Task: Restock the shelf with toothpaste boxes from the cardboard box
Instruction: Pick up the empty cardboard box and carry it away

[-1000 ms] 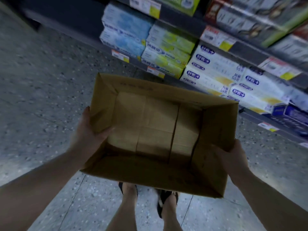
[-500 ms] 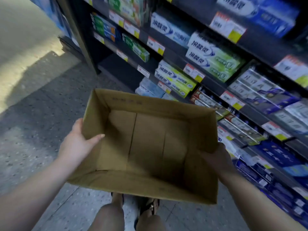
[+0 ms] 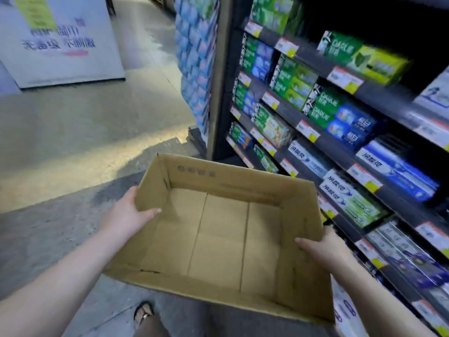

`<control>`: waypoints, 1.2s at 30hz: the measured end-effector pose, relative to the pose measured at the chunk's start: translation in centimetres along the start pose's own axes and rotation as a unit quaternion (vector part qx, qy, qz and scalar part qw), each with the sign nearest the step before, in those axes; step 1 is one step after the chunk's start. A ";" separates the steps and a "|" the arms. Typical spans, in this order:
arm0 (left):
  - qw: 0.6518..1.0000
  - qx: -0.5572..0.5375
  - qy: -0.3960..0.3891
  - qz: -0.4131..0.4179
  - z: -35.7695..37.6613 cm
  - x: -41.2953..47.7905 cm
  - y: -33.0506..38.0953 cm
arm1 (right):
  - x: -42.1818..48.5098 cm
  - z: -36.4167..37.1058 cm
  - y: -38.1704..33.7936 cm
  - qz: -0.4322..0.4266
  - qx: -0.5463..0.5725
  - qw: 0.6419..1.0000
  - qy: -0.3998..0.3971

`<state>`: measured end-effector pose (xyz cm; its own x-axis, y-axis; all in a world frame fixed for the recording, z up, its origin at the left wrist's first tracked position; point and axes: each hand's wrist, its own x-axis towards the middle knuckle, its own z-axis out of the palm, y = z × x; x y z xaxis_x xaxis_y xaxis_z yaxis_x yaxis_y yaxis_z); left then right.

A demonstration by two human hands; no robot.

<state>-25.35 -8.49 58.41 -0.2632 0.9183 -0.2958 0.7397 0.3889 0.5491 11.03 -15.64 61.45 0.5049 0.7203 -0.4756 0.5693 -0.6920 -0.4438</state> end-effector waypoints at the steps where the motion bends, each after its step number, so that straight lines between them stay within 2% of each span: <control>1: 1.000 -0.004 0.004 -0.005 -1.2 0.5 -0.5 | -0.3 0.1 -1.5 -0.013 -0.009 1.000 0.001; 8: 0.997 -0.039 0.052 -0.029 -10.0 6.7 -5.7 | -1.4 4.2 -13.8 -0.067 -0.018 0.998 -0.007; 19: 0.992 0.027 0.116 -0.027 -26.5 19.0 -13.1 | -2.4 14.1 -34.2 -0.112 -0.005 0.993 -0.027; 27: 0.991 0.012 0.125 -0.041 -31.9 27.6 -16.2 | 0.2 18.2 -45.4 -0.138 -0.022 0.990 -0.034; 36: 0.986 0.012 0.144 -0.079 -37.1 41.0 -16.5 | 8.3 22.6 -60.1 -0.159 -0.042 0.984 -0.065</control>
<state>-71.27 25.50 66.20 -0.5380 0.8313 -0.1400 0.6894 0.5294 0.4945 -33.70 30.88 67.05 0.2084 0.8840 -0.4184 0.7398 -0.4223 -0.5238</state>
